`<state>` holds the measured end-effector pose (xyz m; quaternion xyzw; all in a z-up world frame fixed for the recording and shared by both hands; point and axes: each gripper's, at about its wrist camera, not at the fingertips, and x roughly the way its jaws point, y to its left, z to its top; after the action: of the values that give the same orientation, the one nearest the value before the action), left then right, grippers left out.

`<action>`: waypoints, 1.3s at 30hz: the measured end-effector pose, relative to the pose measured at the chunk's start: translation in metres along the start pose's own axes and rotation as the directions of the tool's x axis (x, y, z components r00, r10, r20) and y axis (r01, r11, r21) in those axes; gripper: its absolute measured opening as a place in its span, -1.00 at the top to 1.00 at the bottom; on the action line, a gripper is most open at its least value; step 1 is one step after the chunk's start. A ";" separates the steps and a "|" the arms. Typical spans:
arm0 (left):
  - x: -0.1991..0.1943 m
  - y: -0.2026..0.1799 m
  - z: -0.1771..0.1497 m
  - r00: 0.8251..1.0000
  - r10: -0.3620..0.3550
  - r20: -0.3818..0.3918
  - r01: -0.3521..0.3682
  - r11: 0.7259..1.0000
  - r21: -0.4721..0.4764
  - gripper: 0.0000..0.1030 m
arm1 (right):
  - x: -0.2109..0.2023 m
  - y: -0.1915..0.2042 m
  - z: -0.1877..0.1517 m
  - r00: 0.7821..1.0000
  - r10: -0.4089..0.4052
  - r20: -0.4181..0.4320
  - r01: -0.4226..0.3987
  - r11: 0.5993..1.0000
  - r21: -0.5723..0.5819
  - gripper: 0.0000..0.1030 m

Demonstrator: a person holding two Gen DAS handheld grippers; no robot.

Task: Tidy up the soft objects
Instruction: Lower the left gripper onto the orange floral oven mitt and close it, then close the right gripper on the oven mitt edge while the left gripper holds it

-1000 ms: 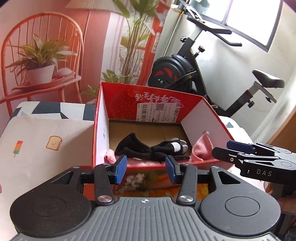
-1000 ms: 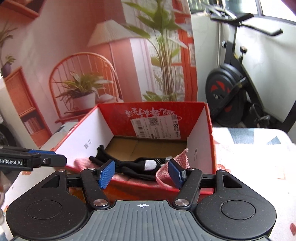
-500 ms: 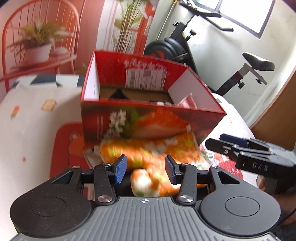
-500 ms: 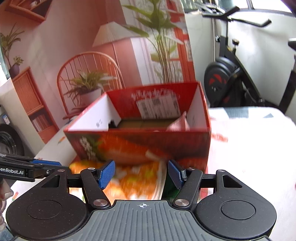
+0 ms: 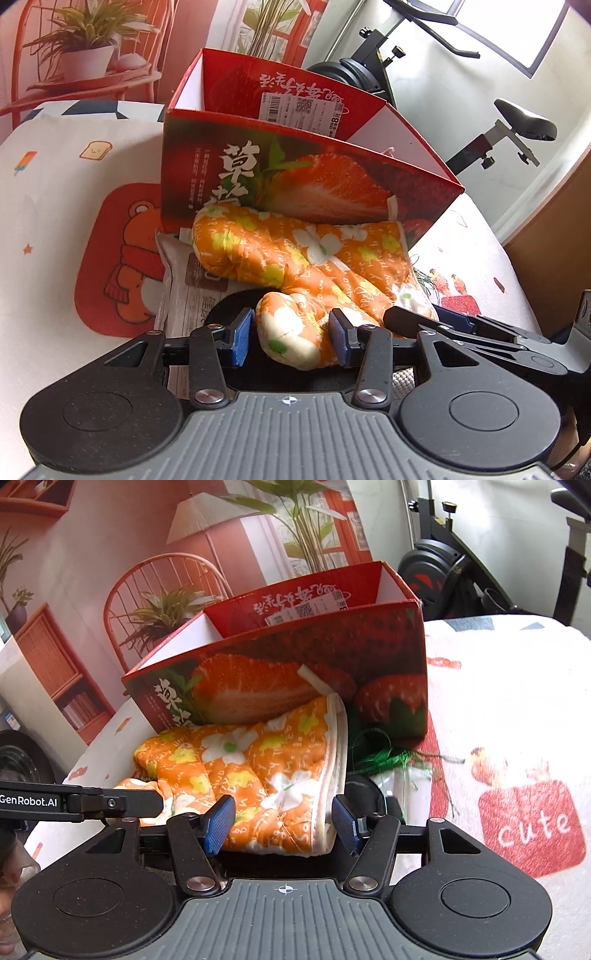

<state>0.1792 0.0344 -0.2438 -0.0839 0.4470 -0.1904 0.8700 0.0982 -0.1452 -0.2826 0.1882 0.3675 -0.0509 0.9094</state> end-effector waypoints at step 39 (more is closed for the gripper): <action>-0.031 -0.011 -0.016 0.990 0.022 0.143 -0.030 0.998 0.056 0.51 | -0.018 0.002 -0.014 0.996 0.026 0.083 -0.027 1.000 0.008 0.79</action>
<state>0.1472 0.0373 -0.2265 -0.0661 0.3793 -0.1853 0.9041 0.0771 -0.1389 -0.2788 0.1947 0.3265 -0.0484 0.9236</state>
